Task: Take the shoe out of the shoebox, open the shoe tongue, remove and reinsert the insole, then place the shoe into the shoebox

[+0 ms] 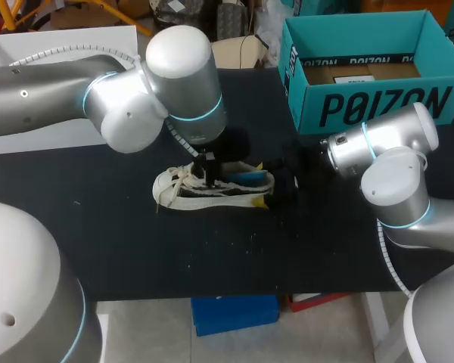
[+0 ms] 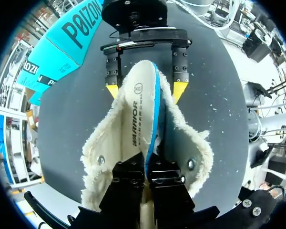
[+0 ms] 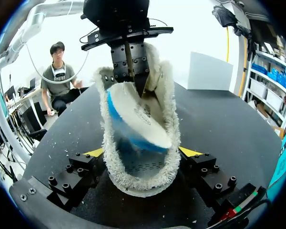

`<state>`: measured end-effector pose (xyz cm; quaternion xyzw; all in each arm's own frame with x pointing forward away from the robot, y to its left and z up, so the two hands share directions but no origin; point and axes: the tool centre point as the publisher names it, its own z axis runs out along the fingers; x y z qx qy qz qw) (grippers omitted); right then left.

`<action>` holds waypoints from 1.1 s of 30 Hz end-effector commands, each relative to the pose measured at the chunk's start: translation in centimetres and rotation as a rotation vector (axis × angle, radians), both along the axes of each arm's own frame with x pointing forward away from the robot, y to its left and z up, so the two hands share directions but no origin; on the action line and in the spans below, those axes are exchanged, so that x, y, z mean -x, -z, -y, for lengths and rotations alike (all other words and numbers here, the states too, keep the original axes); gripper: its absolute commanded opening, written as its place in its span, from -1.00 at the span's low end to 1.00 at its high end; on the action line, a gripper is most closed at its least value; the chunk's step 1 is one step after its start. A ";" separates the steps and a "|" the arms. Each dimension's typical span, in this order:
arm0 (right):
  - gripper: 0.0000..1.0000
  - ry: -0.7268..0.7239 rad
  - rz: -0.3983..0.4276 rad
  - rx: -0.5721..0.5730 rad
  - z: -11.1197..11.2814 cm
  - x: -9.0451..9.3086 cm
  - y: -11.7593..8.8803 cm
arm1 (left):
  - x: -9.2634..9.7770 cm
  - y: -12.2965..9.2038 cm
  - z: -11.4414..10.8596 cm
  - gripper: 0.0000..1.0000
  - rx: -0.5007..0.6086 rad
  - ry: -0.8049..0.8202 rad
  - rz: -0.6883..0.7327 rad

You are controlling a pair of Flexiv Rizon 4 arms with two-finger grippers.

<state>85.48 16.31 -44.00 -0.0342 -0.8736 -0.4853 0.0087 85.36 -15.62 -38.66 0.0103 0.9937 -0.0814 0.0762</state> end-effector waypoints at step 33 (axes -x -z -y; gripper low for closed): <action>-1.00 0.000 -0.001 0.002 0.0 -0.1 0.3 | 0.0 1.6 5.3 0.10 0.043 0.095 0.152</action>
